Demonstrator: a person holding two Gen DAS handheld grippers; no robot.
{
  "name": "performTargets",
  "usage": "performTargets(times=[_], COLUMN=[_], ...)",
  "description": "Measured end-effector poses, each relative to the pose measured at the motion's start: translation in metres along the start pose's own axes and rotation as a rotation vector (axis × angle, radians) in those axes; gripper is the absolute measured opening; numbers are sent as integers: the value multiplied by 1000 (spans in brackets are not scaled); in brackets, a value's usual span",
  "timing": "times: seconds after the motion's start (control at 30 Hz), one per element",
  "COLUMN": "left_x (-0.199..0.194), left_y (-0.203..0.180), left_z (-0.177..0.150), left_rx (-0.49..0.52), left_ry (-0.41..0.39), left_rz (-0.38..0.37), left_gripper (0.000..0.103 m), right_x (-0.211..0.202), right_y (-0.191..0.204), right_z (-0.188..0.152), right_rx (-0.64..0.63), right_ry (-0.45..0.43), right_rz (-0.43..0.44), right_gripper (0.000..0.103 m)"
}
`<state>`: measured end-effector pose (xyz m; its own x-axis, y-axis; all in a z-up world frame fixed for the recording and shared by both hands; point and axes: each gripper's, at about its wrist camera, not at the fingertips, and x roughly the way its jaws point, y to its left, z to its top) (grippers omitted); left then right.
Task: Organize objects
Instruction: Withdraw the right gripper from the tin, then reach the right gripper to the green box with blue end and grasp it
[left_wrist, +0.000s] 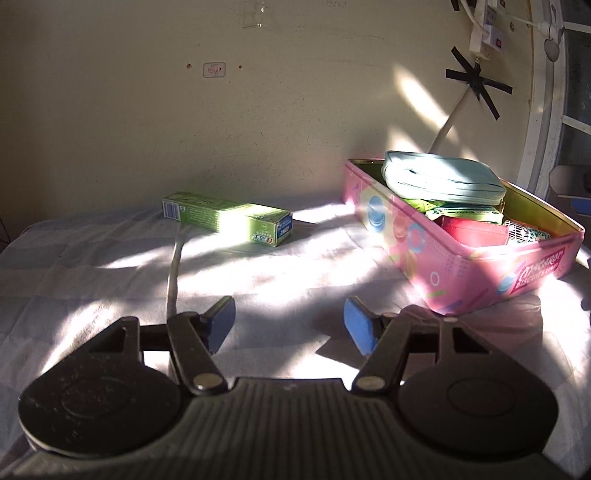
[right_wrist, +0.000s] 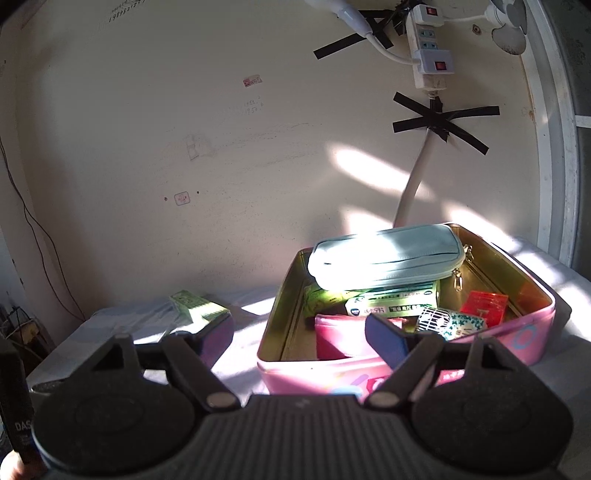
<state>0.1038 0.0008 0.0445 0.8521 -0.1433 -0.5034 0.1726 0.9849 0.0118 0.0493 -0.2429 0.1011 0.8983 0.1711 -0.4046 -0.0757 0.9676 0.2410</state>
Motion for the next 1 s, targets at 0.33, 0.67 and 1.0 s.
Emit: performTargets(times=[0.33, 0.67, 1.0], left_x=[30, 34, 38], left_y=[56, 88, 111], left_z=[-1, 0, -1], left_rx=[-103, -235, -339], left_ry=[41, 58, 77], left_rz=[50, 97, 151], left_gripper=[67, 67, 67], right_x=[47, 116, 207], right_y=[52, 97, 125], right_z=[2, 4, -6], right_rx=[-87, -158, -277], right_ry=[58, 114, 240], right_rz=[25, 46, 8], right_gripper=[80, 80, 81])
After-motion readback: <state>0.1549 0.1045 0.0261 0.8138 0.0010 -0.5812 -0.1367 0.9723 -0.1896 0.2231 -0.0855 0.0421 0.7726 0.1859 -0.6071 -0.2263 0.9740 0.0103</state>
